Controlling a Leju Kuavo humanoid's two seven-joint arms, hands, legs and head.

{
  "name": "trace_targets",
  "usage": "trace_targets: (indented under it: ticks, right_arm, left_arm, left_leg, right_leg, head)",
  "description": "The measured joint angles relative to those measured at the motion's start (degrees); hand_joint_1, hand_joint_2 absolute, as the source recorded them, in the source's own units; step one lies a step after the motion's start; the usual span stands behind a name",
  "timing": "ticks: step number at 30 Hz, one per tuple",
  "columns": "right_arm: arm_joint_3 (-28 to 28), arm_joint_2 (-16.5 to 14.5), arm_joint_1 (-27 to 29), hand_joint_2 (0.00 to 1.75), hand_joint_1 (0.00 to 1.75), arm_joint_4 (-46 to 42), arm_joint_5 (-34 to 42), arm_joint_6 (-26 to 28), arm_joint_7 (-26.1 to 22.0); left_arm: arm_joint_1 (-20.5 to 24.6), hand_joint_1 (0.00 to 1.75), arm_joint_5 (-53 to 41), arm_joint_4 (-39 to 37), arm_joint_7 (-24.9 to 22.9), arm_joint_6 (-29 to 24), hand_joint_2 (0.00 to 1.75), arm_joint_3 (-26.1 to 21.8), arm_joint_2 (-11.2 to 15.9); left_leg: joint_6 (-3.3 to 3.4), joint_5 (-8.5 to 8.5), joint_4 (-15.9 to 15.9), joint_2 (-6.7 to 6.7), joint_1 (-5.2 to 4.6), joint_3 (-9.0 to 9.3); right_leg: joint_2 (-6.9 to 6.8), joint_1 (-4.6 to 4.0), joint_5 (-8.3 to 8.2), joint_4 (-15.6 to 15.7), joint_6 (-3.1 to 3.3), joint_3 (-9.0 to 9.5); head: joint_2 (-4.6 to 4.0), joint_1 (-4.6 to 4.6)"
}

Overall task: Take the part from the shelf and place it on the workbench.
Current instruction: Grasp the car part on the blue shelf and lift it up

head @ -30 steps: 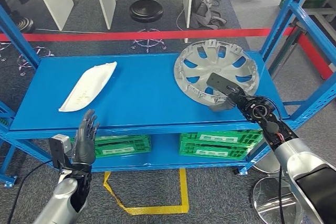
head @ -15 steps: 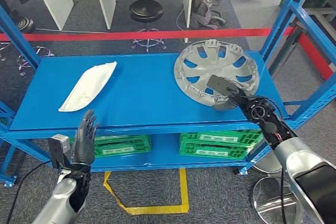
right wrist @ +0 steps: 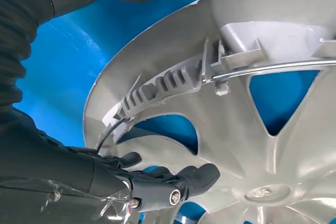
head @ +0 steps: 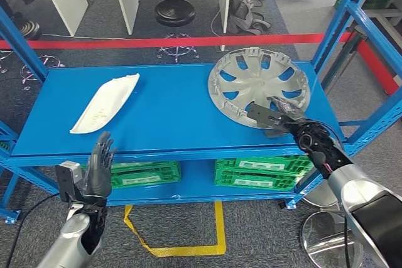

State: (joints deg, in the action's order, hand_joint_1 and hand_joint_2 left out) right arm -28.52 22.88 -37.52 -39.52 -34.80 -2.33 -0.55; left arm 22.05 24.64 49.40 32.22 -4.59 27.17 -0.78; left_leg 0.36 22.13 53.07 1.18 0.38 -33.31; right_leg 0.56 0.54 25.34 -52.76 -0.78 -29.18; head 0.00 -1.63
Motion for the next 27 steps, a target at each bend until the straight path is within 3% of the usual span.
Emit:
trace_targets:
  ticks: [11, 27]
  right_arm:
    - [-1.88, 0.00, -1.14, 1.75, 0.00, 3.48, -4.30, 2.10, -2.78]
    - [-2.36, 0.00, -1.66, 1.75, 0.00, 6.91, -4.53, 2.61, -4.44]
  left_arm:
    - [-0.42, 0.00, 0.52, 0.00, 0.00, -0.20, 0.00, 0.00, 0.42]
    - [-0.45, 0.00, 0.58, 0.00, 0.00, -0.20, 0.00, 0.00, 0.56]
  left_leg:
    - [0.00, 0.00, 0.00, 0.00, 0.00, 0.02]
    - [0.00, 0.00, 0.01, -0.01, 0.01, 0.08]
  right_leg:
    - [0.00, 0.00, 0.00, 0.00, 0.00, 0.02]
    - [0.01, 0.00, 0.00, 0.01, 0.00, 0.08]
  head:
    - [0.00, -0.03]
    - [0.00, -0.01]
